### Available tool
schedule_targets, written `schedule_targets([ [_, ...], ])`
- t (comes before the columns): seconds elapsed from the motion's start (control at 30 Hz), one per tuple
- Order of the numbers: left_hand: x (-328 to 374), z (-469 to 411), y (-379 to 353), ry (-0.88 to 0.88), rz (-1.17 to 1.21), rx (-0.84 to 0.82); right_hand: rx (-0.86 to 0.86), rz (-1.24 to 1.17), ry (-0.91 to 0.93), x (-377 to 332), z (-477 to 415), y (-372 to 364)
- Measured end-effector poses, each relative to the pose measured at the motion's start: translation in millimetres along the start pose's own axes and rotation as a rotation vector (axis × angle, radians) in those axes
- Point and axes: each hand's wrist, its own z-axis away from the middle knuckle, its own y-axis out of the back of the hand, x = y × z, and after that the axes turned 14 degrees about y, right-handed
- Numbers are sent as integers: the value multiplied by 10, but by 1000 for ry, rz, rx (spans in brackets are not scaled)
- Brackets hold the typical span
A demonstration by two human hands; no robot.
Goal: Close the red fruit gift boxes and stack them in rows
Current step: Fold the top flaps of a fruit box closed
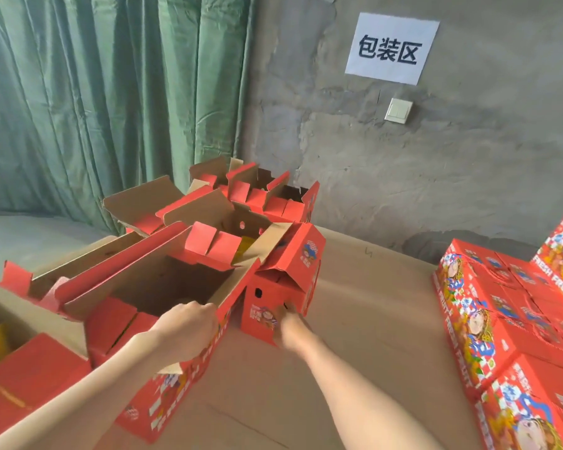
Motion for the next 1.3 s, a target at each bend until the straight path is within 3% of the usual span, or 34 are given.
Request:
schedule_targets([
  [0.1,-70,-74,4,-30,-15,-15,-66,-70,-113,-27,-355,-26],
  [0.3,-52,-58,-24,-49,-19,-24,-40,-81,-117,87,-386,-67],
  [0.4,-95,-90,-13,-55,-25,-22,85,-109,-200,194,-8,-175],
  [0.57,-4,-58,-7,-60,-72,-4,304,-150,-87,351,1036,-566],
  [0.7,328,40,42,-118,-35,151,359,-285,-138,565,1735,-598],
  [0.87,794,134,31,-255,310,118,357,-478,-360,842,2380,-402],
  [1.03,988,161,-163,0,805,-65,612,-607,-450,1116,2949,-219],
  [1.1,1041,177,-245,157,1057,-185,757,-603,-450,1279,3082,-186],
  [1.2,1099,201,-392,322,1400,-475,841,-537,-371,1269,3104,-171],
  [1.3,1102,272,-495,290,1509,-638,738,-579,-207,1172,3051,-135],
])
